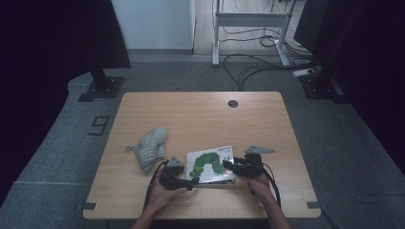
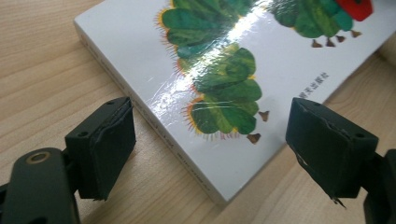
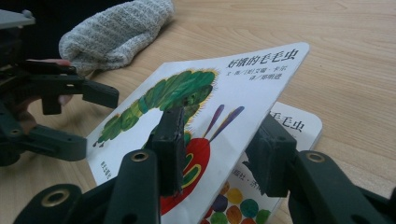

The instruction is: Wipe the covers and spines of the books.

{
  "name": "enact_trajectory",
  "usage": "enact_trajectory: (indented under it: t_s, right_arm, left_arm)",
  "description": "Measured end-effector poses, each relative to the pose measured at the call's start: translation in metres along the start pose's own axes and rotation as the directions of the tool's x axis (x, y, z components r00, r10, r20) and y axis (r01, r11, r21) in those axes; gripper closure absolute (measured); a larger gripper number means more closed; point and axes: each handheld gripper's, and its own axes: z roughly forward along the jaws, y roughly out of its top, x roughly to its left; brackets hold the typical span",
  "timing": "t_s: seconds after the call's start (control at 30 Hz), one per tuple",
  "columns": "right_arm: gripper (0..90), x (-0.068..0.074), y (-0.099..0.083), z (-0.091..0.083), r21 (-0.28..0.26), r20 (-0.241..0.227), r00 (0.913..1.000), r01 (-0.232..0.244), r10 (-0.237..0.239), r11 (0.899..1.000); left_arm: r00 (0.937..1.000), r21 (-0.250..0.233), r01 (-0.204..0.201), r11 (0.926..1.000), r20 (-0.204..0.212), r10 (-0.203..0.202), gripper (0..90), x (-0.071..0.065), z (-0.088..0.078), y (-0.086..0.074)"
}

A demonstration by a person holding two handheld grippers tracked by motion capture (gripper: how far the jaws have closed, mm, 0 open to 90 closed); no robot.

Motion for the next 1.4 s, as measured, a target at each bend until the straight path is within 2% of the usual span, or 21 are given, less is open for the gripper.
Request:
enact_trajectory:
  t_s: [0.03, 0.4, 0.73, 1.0, 1.23, 1.4]
  right_arm:
    - [59.0, 0.001, 0.000, 0.000, -0.002, 0.000, 1.0000, 0.006, -0.006, 1.000]
    - [61.6, 0.002, 0.001, -0.002, -0.002, -0.018, 0.9996, 0.024, -0.024, 1.000]
    - [67.8, 0.007, 0.002, -0.007, -0.029, -0.041, 0.9972, 0.062, -0.063, 0.998]
    - [68.5, 0.010, 0.002, -0.009, -0.031, -0.036, 0.9954, 0.087, -0.088, 0.996]
    - [68.9, 0.015, 0.001, -0.011, -0.029, -0.014, 0.9928, 0.119, -0.119, 0.992]
    - [69.0, 0.020, 0.000, -0.016, -0.039, -0.010, 0.9905, 0.137, -0.137, 0.990]
  left_arm:
    - [0.9999, 0.002, 0.010, 0.9999, 0.008, -0.010, 16.6, 0.001, 0.002, 0.000]
    - [1.0000, 0.000, 0.008, 1.0000, 0.004, -0.008, 16.9, 0.002, 0.003, 0.000]
    - [0.9998, 0.006, 0.011, 0.9999, 0.015, -0.011, 17.0, 0.003, 0.003, 0.000]
    - [0.9994, 0.012, 0.014, 0.9998, 0.030, -0.015, 17.3, 0.005, 0.003, 0.000]
    - [0.9994, 0.017, 0.010, 0.9998, 0.034, -0.011, 17.1, 0.003, 0.005, 0.002]
    - [0.9980, 0.021, 0.013, 0.9997, 0.062, -0.014, 16.9, 0.002, 0.007, 0.005]
